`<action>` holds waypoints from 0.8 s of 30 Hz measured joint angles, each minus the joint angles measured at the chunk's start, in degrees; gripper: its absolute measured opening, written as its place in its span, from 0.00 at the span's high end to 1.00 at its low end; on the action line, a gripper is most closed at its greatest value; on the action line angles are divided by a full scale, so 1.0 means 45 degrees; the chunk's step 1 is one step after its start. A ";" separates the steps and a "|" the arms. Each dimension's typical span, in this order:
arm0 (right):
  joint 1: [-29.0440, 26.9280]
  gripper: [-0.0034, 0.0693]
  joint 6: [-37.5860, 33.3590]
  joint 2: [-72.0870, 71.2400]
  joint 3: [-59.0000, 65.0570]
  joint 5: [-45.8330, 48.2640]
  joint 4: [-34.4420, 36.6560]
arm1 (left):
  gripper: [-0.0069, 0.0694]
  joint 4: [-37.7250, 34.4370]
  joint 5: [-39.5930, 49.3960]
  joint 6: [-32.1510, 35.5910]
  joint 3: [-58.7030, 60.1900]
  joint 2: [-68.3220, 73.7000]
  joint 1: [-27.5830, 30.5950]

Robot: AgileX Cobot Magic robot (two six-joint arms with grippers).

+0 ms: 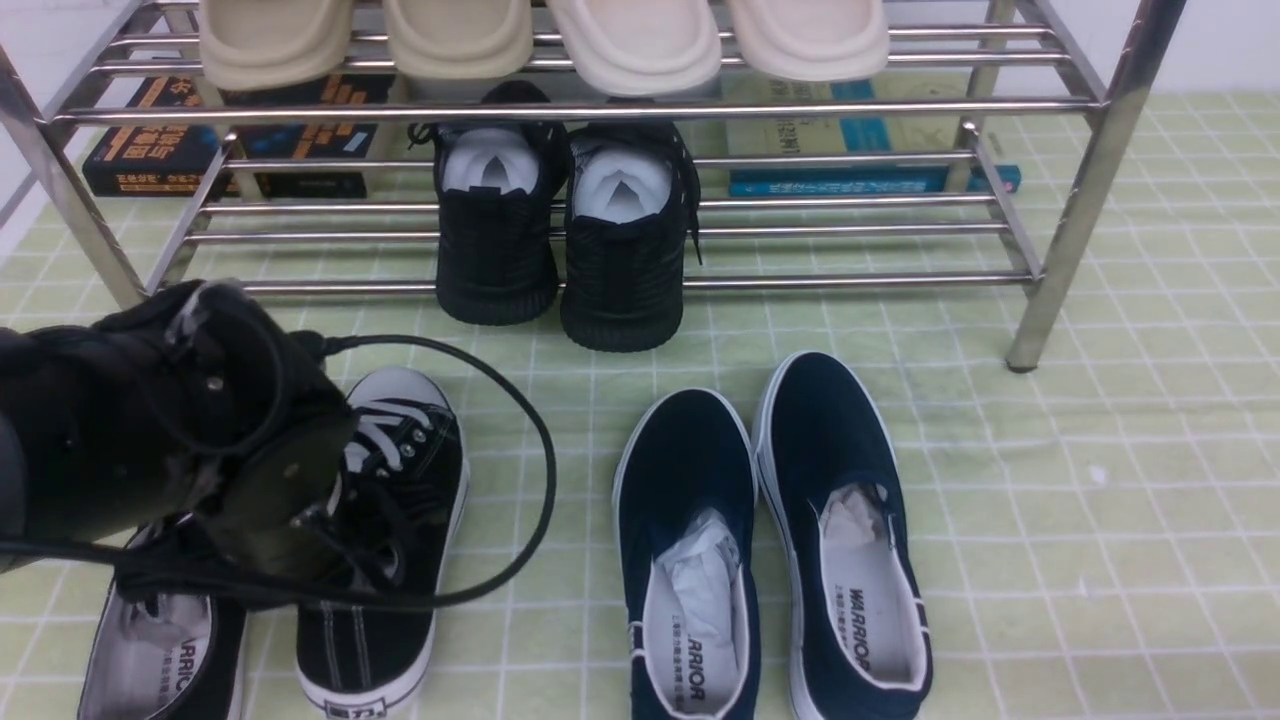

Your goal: Take the shoes off the shelf with your hand from the green coffee tablecloth.

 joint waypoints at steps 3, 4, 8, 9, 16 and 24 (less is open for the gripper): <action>0.0000 0.63 0.0000 0.0000 0.0000 0.0000 0.0000 | 0.87 -0.0093 0.0152 0.0032 0.0000 0.0000 0.0000; 0.0000 0.63 0.0000 0.0000 0.0000 0.0000 0.0000 | 0.86 -0.0222 0.0152 0.0126 0.0000 0.0000 0.0000; 0.0000 0.63 0.0000 0.0000 0.0000 0.0000 0.0000 | 0.78 -0.0697 0.0168 0.0592 0.0000 0.0000 0.0000; 0.0000 0.63 0.0000 0.0000 0.0000 0.0000 0.0000 | 0.72 -0.0910 0.0153 0.0926 0.0000 0.0000 0.0000; 0.0000 0.63 0.0000 0.0000 0.0000 0.0000 0.0000 | 0.46 -0.1730 0.1427 0.3370 -0.0749 -0.1082 0.0000; 0.0000 0.63 0.0000 0.0000 0.0000 0.0000 0.0000 | 0.58 -0.1807 0.4705 0.7040 -0.2518 -0.4692 0.0000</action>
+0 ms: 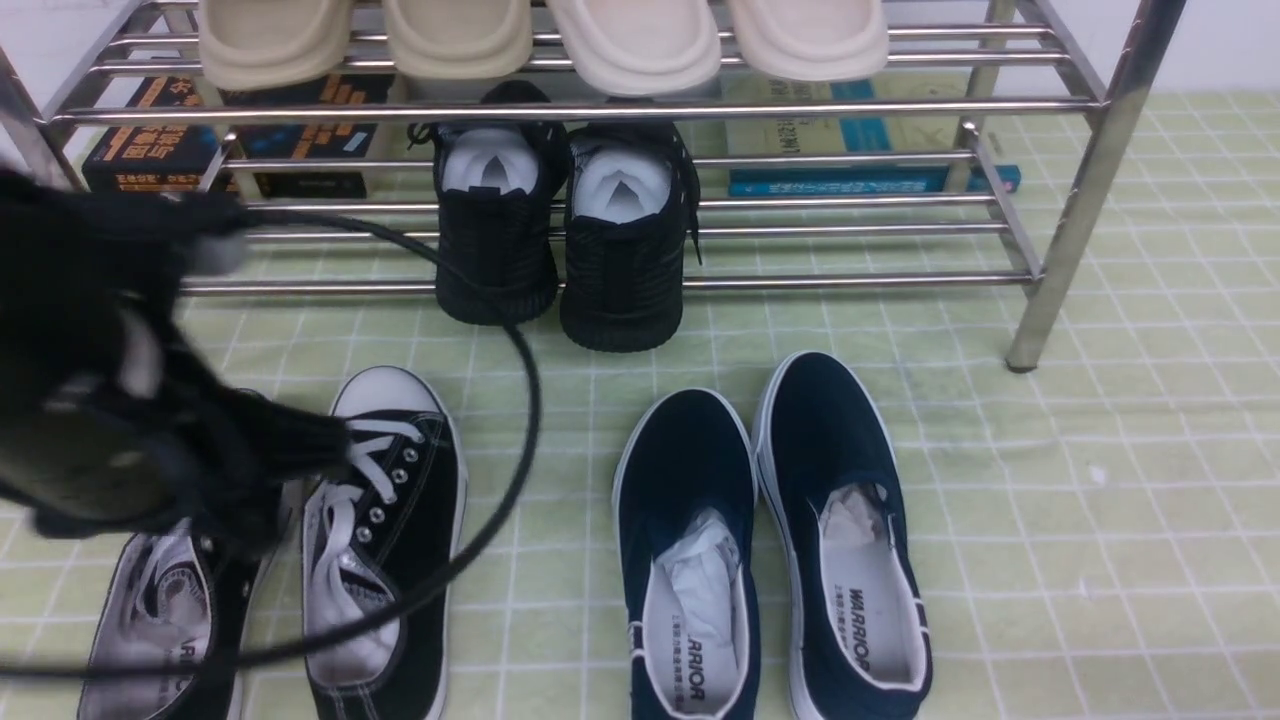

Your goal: Take the shoes off the shelf with your hand from the green coffee tablecloth.

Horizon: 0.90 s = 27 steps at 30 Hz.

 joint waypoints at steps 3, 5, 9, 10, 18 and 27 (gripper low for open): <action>0.0000 0.63 0.0000 0.0000 0.0000 0.0000 0.0000 | 0.68 -0.0010 0.0403 0.0354 0.0000 -0.1106 0.0000; 0.0000 0.63 0.0000 0.0000 0.0000 0.0000 0.0000 | 0.80 -0.0075 0.0498 0.0479 0.0040 -0.2427 0.0000; 0.0000 0.63 0.0000 0.0000 0.0000 0.0000 0.0000 | 0.90 -0.0271 0.0498 0.0583 0.0526 -0.4181 0.0000; 0.0000 0.63 0.0000 0.0000 0.0000 0.0000 0.0000 | 0.91 -0.0351 0.0498 0.0583 0.1031 -0.5083 0.0000; 0.0000 0.63 0.0000 0.0000 0.0000 0.0000 0.0000 | 0.91 -0.1202 0.0247 0.0122 0.4476 -1.0172 0.0000; 0.0000 0.62 0.0000 0.0000 0.0000 0.0000 0.0000 | 0.91 -0.1472 -0.4429 -0.1538 0.7668 -1.2991 0.0000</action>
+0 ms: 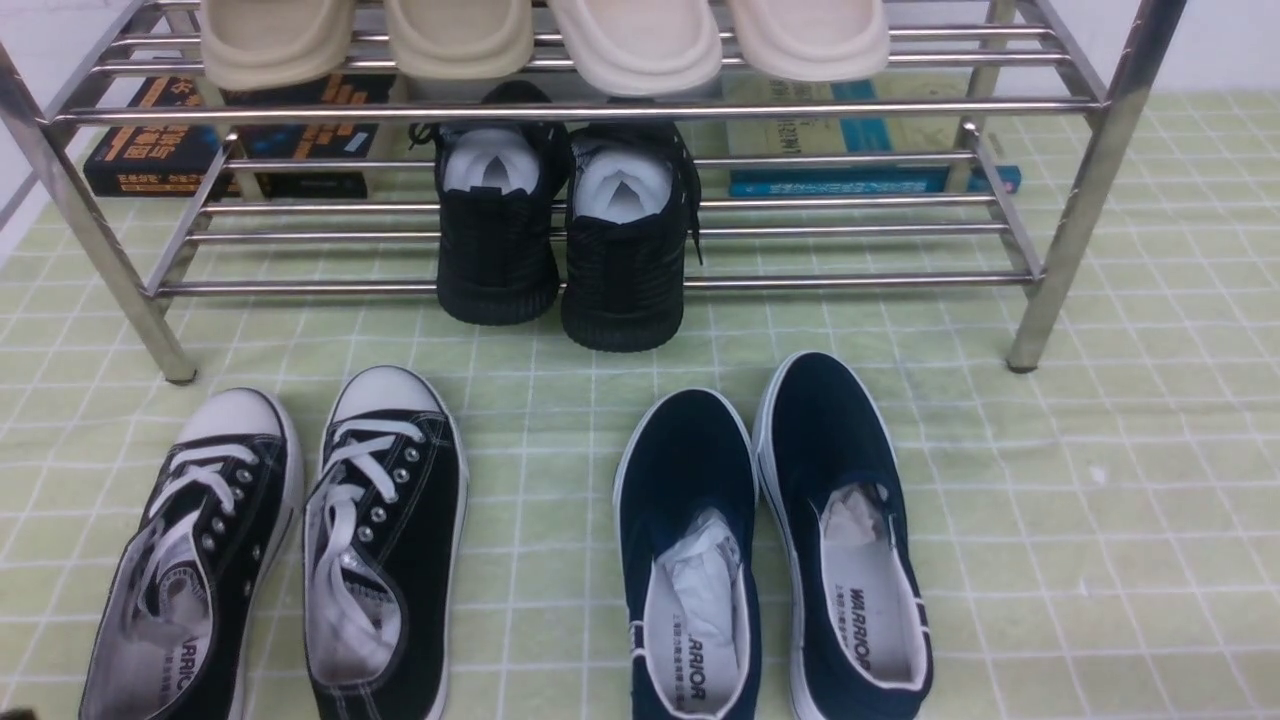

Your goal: Take the shoes off the shelf with your hand from the green coffee tablecloth.

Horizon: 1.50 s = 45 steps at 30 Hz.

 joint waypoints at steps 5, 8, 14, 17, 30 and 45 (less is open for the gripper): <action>0.0000 0.62 0.0000 0.0000 0.0000 0.0000 0.0000 | 0.91 0.0060 -0.1164 -0.0220 0.0370 -0.0014 0.0000; 0.0000 0.62 0.0000 0.0000 0.0000 0.0000 0.0000 | 0.91 0.0569 -0.1079 -0.0220 0.0370 -0.0014 0.0000; 0.0000 0.62 0.0000 0.0000 0.0000 0.0000 0.0000 | 0.90 0.2587 -0.0421 -0.0220 0.0370 -0.0014 0.0000; 0.0000 0.62 0.0000 0.0000 0.0000 0.0000 0.0000 | 0.89 0.3269 -0.0338 -0.0220 0.0370 -0.0014 0.0000; 0.0000 0.62 0.0000 0.0000 0.0000 0.0000 0.0000 | 0.88 0.0647 -0.4168 0.3587 0.2863 -0.0014 0.0810; 0.0000 0.62 0.0000 0.0000 0.0000 0.0000 0.0000 | 0.86 -0.2497 -0.5877 0.7824 0.5719 -0.1042 0.6641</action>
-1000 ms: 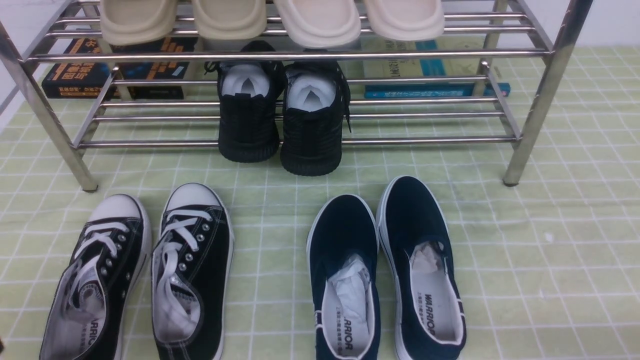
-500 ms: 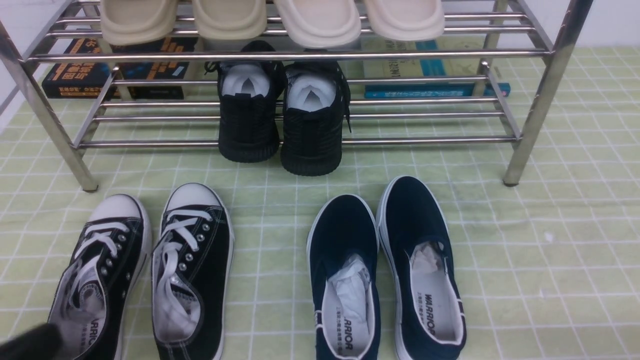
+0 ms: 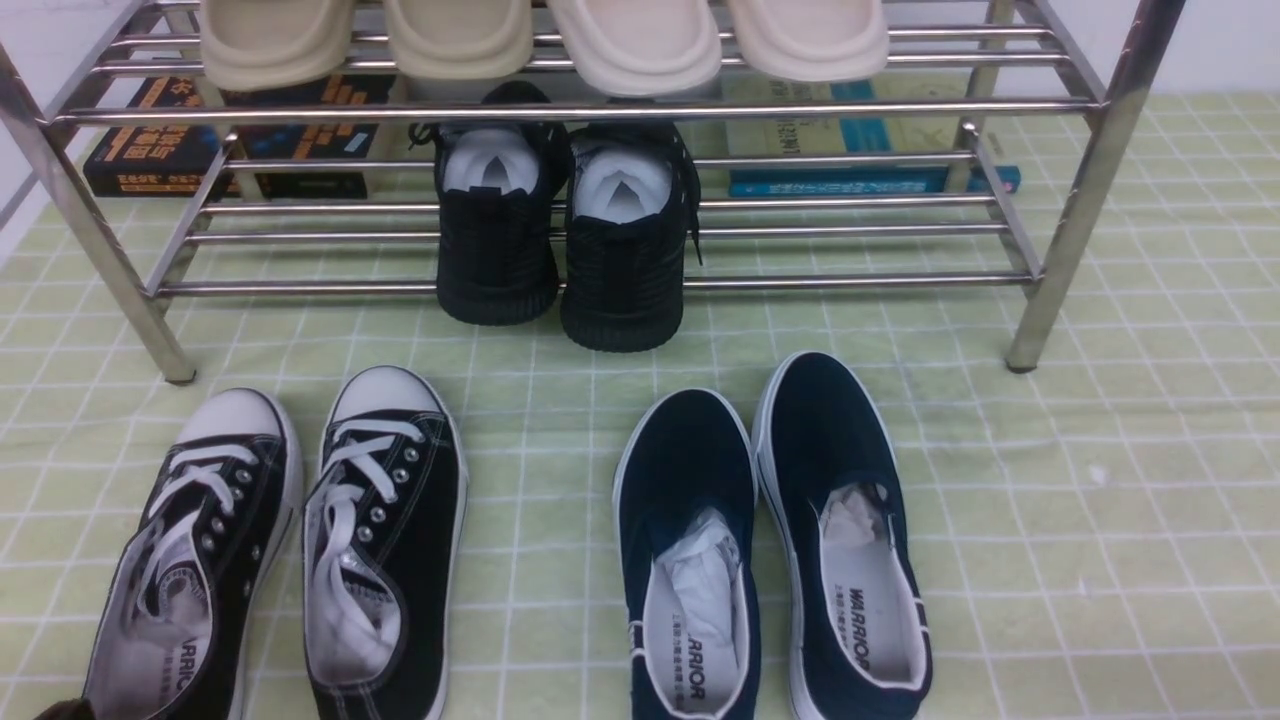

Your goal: Take the shoes off the shelf with your hand from the green coffee tablecloth.

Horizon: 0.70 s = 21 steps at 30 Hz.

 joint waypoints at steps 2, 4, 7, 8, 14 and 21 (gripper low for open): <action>0.0000 0.62 0.0000 0.0000 0.0000 0.0000 0.0000 | 0.86 0.0000 -0.0056 -0.0034 0.0090 -0.0143 0.0040; 0.0000 0.62 0.0000 0.0000 0.0000 0.0000 0.0000 | 0.86 0.0068 -0.0087 -0.0065 0.0106 -0.0233 0.0057; 0.0000 0.62 0.0000 0.0000 0.0000 0.0000 0.0000 | 0.86 0.0169 -0.0087 -0.0240 0.0106 -0.0233 0.0057; 0.0000 0.62 0.0000 0.0000 0.0000 0.0000 0.0000 | 0.86 0.0193 -0.0087 -0.0281 0.0106 -0.0233 0.0057; 0.0000 0.62 0.0000 0.0000 0.0000 0.0000 0.0000 | 0.84 0.0240 -0.0091 -0.0335 0.0116 -0.0233 -0.0343; 0.0000 0.62 0.0000 0.0000 0.0000 0.0000 0.0000 | 0.84 0.0252 -0.0091 -0.0361 0.0116 -0.0233 -0.0698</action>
